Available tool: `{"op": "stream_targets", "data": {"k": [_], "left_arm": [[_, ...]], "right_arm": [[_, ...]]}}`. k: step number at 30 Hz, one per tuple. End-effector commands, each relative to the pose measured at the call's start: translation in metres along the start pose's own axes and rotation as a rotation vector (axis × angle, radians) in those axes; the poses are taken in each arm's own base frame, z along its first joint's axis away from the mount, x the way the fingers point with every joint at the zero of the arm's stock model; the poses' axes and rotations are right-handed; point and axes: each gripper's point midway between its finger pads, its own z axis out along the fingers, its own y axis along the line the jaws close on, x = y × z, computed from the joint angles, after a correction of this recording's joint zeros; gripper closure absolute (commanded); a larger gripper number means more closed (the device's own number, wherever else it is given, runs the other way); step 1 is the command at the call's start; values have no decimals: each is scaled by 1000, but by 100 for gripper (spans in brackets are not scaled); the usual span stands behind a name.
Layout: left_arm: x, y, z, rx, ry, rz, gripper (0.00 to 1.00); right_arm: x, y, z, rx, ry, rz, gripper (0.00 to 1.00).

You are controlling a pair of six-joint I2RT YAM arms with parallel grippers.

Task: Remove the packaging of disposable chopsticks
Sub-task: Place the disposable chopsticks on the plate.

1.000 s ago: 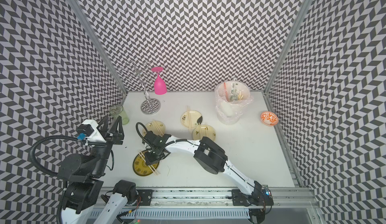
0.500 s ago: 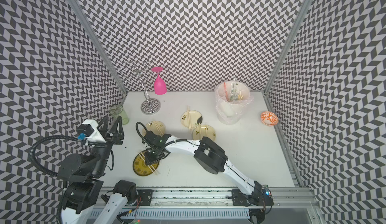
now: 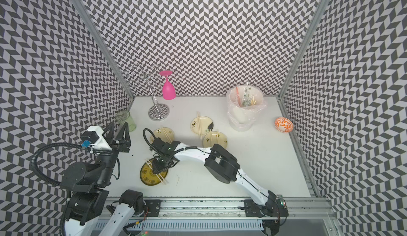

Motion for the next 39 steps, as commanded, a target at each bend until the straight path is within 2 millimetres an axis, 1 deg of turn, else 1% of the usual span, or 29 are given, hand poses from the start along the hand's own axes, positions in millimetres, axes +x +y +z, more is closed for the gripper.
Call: {"op": "stream_targets", "data": {"k": [1, 11, 21, 25, 26, 30, 31, 34, 37, 39], "left_arm": [[-9, -3, 0, 17, -28, -10, 44], [-10, -3, 1, 14, -29, -10, 44], [-10, -3, 6, 12, -28, -9, 44], [-7, -4, 13, 10, -10, -13, 44], [-4, -5, 16, 13, 0, -17, 44], [6, -8, 29, 14, 33, -49, 44], [6, -8, 31, 12, 30, -57, 44], [17, -6, 45, -11, 60, -77, 44], [30, -7, 59, -26, 92, -106, 44], [41, -11, 69, -13, 117, -124, 44]], "right_arm": [[-17, 20, -20, -14, -67, -41, 61], [-21, 24, -31, 0, -95, -55, 61], [-29, 33, -52, 13, -137, -81, 61], [-30, 43, -69, 7, -152, -104, 61], [-31, 47, -75, 6, -158, -113, 61], [-31, 50, -102, 47, -194, -139, 60], [-30, 50, -109, 57, -200, -145, 60], [-29, 44, -134, 107, -231, -154, 60], [-29, 31, -170, 166, -292, -148, 61], [-32, 18, -200, 200, -357, -131, 61]]}}
